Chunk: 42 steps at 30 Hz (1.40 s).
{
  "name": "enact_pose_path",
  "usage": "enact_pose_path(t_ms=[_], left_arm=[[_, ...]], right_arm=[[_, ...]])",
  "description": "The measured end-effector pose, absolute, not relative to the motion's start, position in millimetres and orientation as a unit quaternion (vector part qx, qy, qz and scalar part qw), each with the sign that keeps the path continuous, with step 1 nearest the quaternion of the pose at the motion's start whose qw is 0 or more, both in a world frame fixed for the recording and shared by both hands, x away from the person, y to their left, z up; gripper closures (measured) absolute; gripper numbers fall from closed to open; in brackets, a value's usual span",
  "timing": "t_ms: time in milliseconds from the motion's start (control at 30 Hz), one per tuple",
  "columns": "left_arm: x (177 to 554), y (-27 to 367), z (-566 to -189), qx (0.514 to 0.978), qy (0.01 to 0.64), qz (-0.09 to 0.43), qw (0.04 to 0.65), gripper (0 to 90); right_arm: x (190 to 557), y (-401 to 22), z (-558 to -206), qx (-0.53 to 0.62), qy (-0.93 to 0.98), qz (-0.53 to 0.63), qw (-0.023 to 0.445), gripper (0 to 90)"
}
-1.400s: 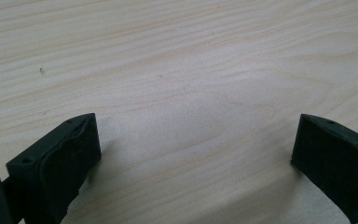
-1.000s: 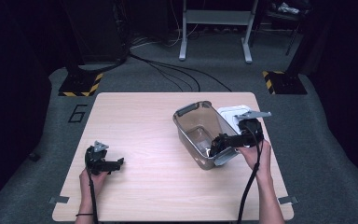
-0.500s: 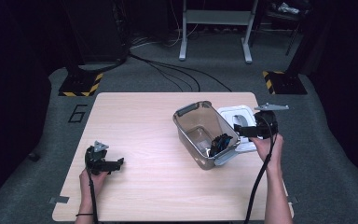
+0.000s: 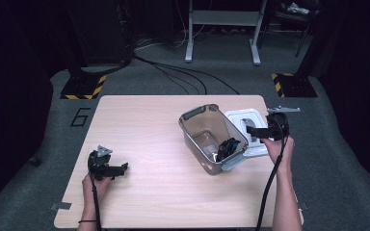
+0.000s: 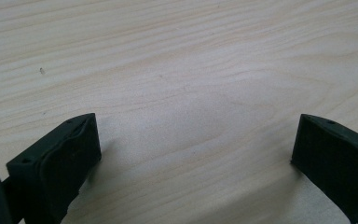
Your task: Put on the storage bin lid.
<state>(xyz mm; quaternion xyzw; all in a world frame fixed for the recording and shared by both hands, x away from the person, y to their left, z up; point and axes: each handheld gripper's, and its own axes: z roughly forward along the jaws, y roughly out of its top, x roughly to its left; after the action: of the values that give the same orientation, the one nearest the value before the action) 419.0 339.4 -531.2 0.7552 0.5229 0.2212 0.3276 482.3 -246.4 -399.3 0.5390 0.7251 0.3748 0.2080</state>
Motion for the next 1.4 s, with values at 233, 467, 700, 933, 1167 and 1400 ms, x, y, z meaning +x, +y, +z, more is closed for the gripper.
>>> enact_pose_path(t_ms=[233, 467, 700, 933, 1167, 1400], left_arm=[[419, 339, -531, 0.755, 0.523, 0.221, 0.328, 1.0], [419, 339, -531, 0.755, 0.523, 0.221, 0.327, 1.0], [419, 339, -531, 0.756, 0.523, 0.221, 0.327, 1.0], [419, 339, -531, 0.755, 0.523, 0.221, 0.328, 1.0], [419, 339, -531, 0.755, 0.523, 0.221, 0.327, 1.0], [419, 339, -531, 0.755, 0.523, 0.221, 0.327, 1.0]], right_arm=[[497, -247, -415, 0.552, 0.726, 0.359, 0.2, 4.2], [513, -248, -433, 0.561, 0.726, 0.345, 0.198, 8.8], [528, -252, -460, 0.587, 0.712, 0.333, 0.193, 19.1], [539, -256, -482, 0.605, 0.701, 0.324, 0.195, 31.4], [543, -255, -492, 0.61, 0.701, 0.313, 0.196, 41.6], [543, -251, -493, 0.607, 0.704, 0.305, 0.208, 64.5]])
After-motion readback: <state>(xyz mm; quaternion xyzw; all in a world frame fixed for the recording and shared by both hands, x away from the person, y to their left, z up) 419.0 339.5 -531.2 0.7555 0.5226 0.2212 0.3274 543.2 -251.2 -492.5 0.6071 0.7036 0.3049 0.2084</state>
